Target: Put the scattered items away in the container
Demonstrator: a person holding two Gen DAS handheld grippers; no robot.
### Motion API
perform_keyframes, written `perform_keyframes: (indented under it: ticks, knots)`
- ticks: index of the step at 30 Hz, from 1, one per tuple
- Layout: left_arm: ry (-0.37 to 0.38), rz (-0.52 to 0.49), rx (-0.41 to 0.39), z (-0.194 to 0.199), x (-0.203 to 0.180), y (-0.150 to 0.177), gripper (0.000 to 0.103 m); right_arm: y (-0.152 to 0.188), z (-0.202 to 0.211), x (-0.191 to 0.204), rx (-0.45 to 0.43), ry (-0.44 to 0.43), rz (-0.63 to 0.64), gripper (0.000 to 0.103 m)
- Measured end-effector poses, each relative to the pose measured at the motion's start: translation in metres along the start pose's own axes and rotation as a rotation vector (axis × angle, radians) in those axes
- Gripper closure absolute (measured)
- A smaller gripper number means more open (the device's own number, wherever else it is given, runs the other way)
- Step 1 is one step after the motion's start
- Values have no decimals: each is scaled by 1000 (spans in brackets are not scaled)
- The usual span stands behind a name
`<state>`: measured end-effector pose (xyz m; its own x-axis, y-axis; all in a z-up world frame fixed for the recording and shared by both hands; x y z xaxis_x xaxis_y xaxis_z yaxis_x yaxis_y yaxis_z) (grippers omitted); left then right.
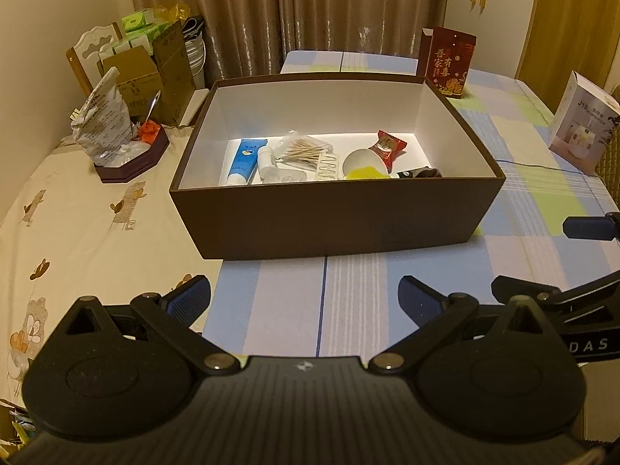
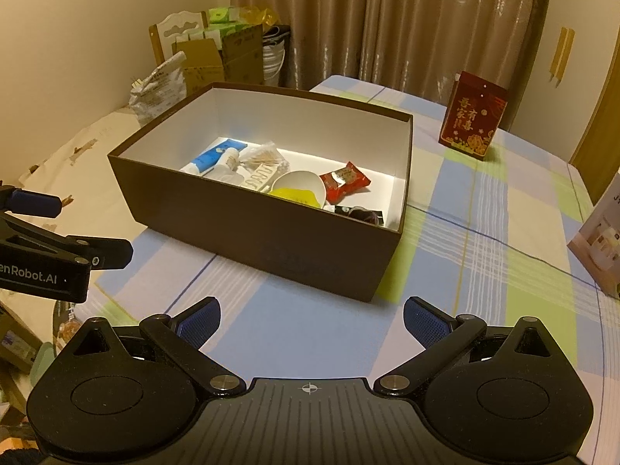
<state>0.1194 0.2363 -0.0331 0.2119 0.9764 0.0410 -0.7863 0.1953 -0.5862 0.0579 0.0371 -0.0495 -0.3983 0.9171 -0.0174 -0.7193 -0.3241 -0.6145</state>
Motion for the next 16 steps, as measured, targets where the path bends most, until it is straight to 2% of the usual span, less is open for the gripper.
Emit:
perform_keyframes:
  ticks: [16]
  knots:
    - [0,16,1,-24,10,-22,1,-22,-21,-8,-1,7,19,0]
Point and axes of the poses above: each gripper's, at about its wrist camera, not at the fingertips, and z roughly against the way its jaws point, x to its left, y to its underside, the point moved 7 cm from there along -z, roughly the way its jaws point, and after that the axes turned 3 degrees about x, right-handed, at the moved point
